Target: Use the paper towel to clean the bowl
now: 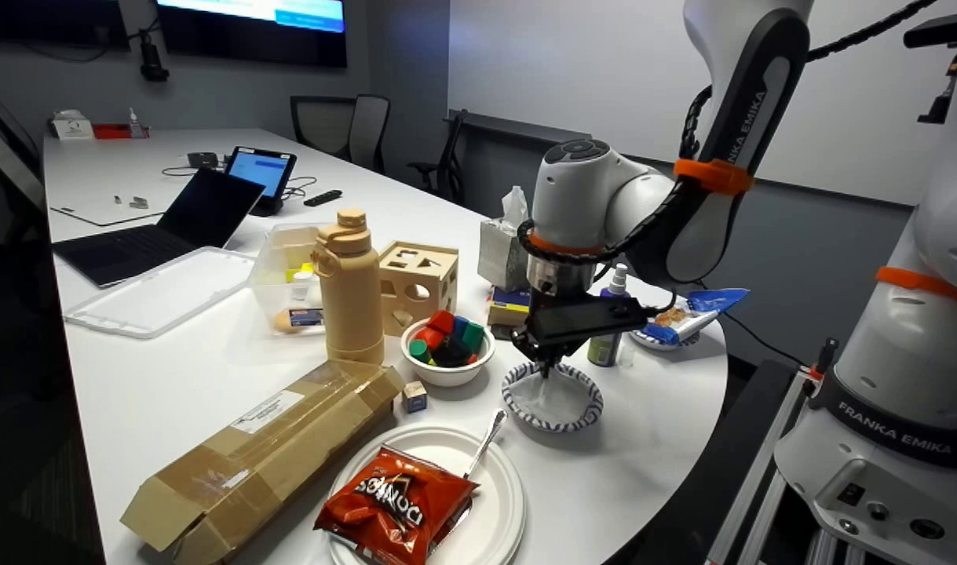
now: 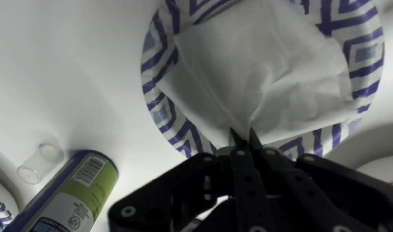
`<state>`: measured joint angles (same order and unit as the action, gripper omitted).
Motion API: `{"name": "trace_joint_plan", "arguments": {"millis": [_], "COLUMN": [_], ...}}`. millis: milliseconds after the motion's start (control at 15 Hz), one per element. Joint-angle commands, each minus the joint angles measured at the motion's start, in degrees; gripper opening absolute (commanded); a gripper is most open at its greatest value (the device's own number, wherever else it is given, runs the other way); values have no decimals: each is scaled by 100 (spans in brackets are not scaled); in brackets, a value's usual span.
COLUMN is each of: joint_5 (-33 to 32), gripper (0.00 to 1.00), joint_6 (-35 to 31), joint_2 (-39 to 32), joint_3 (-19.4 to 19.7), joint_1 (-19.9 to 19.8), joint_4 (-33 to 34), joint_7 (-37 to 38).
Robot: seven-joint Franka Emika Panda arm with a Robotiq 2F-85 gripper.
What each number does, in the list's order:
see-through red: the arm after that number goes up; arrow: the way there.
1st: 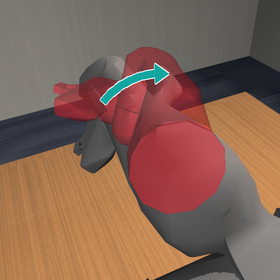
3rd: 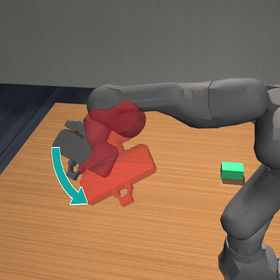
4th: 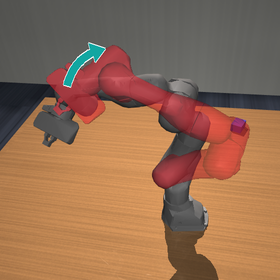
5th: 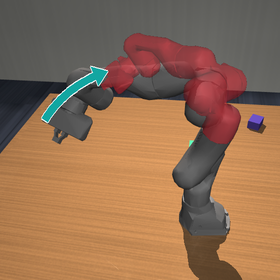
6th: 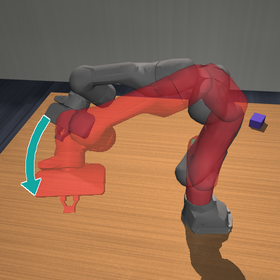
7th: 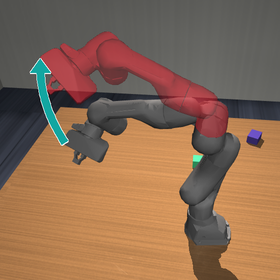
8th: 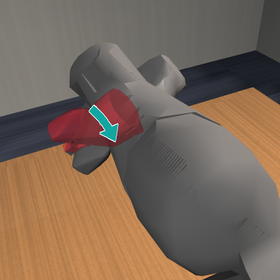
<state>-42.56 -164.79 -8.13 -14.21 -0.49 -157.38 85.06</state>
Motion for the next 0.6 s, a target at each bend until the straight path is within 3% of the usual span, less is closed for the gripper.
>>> {"name": "trace_joint_plan", "arguments": {"millis": [0,133,533], "joint_5": [335,217,-68], "gripper": [1,1,1], "joint_6": [-340,-454,609], "joint_2": [17,96,715], "joint_3": [-167,-140,-55], "joint_1": [-146,-136,26], "joint_4": [4,15,-90], "joint_7": [-317,-154,9]}}
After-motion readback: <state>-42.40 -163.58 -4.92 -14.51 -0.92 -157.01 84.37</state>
